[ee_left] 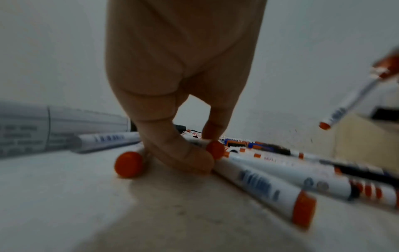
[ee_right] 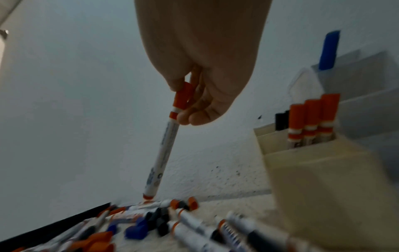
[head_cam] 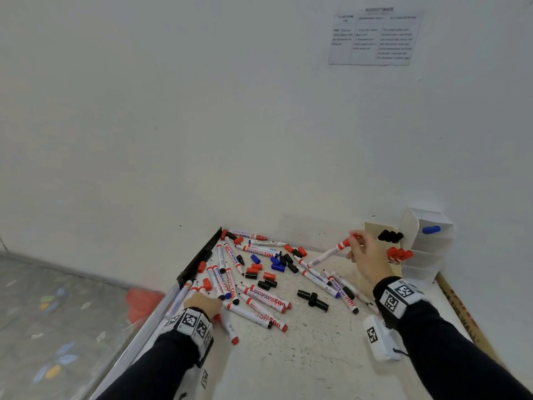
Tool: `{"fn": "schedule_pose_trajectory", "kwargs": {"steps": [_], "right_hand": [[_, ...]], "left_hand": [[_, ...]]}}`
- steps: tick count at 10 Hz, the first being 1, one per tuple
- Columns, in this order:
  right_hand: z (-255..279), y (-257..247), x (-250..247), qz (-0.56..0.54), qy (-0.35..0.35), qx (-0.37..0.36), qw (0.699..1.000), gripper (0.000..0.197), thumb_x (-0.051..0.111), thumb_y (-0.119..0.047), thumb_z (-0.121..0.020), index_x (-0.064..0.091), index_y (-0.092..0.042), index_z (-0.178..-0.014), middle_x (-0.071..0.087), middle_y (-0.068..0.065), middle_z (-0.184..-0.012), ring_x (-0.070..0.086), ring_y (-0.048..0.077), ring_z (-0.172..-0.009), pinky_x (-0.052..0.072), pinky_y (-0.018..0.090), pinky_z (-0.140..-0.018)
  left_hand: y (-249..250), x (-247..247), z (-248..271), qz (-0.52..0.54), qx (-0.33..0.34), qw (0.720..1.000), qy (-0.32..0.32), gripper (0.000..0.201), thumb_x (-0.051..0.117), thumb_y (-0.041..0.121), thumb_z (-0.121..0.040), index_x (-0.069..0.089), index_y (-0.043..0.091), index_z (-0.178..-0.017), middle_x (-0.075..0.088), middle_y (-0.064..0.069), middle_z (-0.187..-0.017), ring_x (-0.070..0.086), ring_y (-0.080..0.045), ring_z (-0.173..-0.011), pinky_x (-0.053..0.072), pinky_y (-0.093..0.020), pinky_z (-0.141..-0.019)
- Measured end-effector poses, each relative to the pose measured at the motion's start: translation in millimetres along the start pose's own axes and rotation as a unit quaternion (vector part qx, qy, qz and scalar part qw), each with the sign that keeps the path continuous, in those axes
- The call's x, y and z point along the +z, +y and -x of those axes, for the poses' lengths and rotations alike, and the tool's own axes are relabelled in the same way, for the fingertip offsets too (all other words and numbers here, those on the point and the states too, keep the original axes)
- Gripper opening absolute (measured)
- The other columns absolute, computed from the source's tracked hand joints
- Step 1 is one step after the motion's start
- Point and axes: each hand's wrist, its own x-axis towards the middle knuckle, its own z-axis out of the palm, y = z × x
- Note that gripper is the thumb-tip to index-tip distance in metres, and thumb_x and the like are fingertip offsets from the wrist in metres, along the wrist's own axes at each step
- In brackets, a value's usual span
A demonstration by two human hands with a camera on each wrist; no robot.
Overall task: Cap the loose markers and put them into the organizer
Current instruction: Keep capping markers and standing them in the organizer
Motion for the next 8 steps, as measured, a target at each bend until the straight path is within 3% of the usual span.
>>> {"fn": "schedule_pose_trajectory", "kwargs": {"steps": [1, 2, 3, 4, 5, 6, 7, 8], "right_hand": [[-21, 3, -30, 0.024, 0.117, -0.005, 0.993, 0.023, 0.042, -0.017, -0.097, 0.05, -0.011, -0.117, 0.062, 0.006, -0.097, 0.059, 0.021, -0.08, 0.049, 0.036, -0.074], [-34, 9, -53, 0.053, 0.178, 0.002, 0.983, 0.019, 0.039, -0.012, -0.097, 0.051, -0.014, -0.112, 0.059, 0.006, -0.091, 0.057, 0.025, -0.083, 0.05, 0.036, -0.065], [-40, 24, -63, 0.112, 0.173, -0.001, 0.979, 0.023, 0.041, -0.008, -0.095, 0.055, -0.007, -0.114, 0.061, 0.017, -0.096, 0.06, 0.032, -0.084, 0.051, 0.041, -0.081], [-40, 38, -63, 0.179, 0.166, -0.014, 0.97, 0.024, 0.046, -0.003, -0.092, 0.059, 0.001, -0.113, 0.058, 0.024, -0.107, 0.057, 0.036, -0.097, 0.047, 0.044, -0.092], [-35, 40, -59, 0.164, 0.195, -0.021, 0.967, 0.023, 0.047, -0.002, -0.092, 0.058, 0.0, -0.113, 0.059, 0.023, -0.106, 0.056, 0.035, -0.097, 0.046, 0.042, -0.09], [-32, 42, -55, 0.17, 0.165, 0.006, 0.972, 0.02, 0.049, -0.004, -0.092, 0.059, -0.002, -0.109, 0.062, 0.022, -0.103, 0.057, 0.033, -0.092, 0.045, 0.037, -0.084], [-32, 49, -53, 0.253, 0.096, 0.04, 0.962, 0.024, 0.049, -0.007, -0.092, 0.061, -0.003, -0.113, 0.064, 0.02, -0.11, 0.058, 0.036, -0.101, 0.046, 0.04, -0.088], [-35, 55, -51, 0.349, 0.043, 0.044, 0.935, 0.032, 0.043, -0.013, -0.095, 0.055, -0.007, -0.124, 0.059, 0.016, -0.123, 0.053, 0.036, -0.108, 0.044, 0.043, -0.095]], "left_hand": [[5, 7, -11, 0.09, -0.011, 0.994, -0.053, 0.038, 0.05, 0.016, -0.091, 0.054, -0.01, -0.118, 0.057, -0.027, -0.123, 0.057, -0.038, -0.113, 0.054, -0.038, -0.081], [0, 28, -50, 0.142, 0.015, 0.988, -0.054, 0.03, 0.053, 0.021, -0.087, 0.06, -0.005, -0.1, 0.063, -0.026, -0.111, 0.061, -0.039, -0.105, 0.05, -0.048, -0.093], [10, 25, -32, 0.148, 0.027, 0.986, -0.065, 0.027, 0.053, 0.02, -0.09, 0.057, -0.005, -0.096, 0.061, -0.017, -0.087, 0.059, -0.029, -0.085, 0.051, -0.045, -0.092], [17, 22, -13, 0.134, 0.021, 0.988, -0.076, 0.025, 0.055, 0.028, -0.088, 0.057, 0.004, -0.096, 0.065, -0.013, -0.091, 0.065, -0.024, -0.083, 0.055, -0.039, -0.087], [17, 20, -2, 0.117, 0.048, 0.988, -0.086, 0.016, 0.056, 0.029, -0.09, 0.054, 0.013, -0.086, 0.064, -0.008, -0.081, 0.062, -0.017, -0.066, 0.058, -0.033, -0.077], [17, 19, 3, 0.097, 0.076, 0.988, -0.093, 0.008, 0.057, 0.024, -0.09, 0.052, 0.02, -0.085, 0.064, -0.007, -0.083, 0.061, -0.015, -0.065, 0.057, -0.033, -0.077], [17, 18, 3, 0.093, 0.079, 0.986, -0.11, 0.016, 0.06, 0.017, -0.087, 0.06, 0.011, -0.102, 0.062, -0.005, -0.086, 0.064, -0.018, -0.075, 0.056, -0.035, -0.084], [17, 14, 4, 0.087, 0.082, 0.985, -0.121, 0.031, 0.061, 0.013, -0.086, 0.057, 0.006, -0.116, 0.058, -0.002, -0.086, 0.064, -0.017, -0.075, 0.056, -0.034, -0.083]]}}
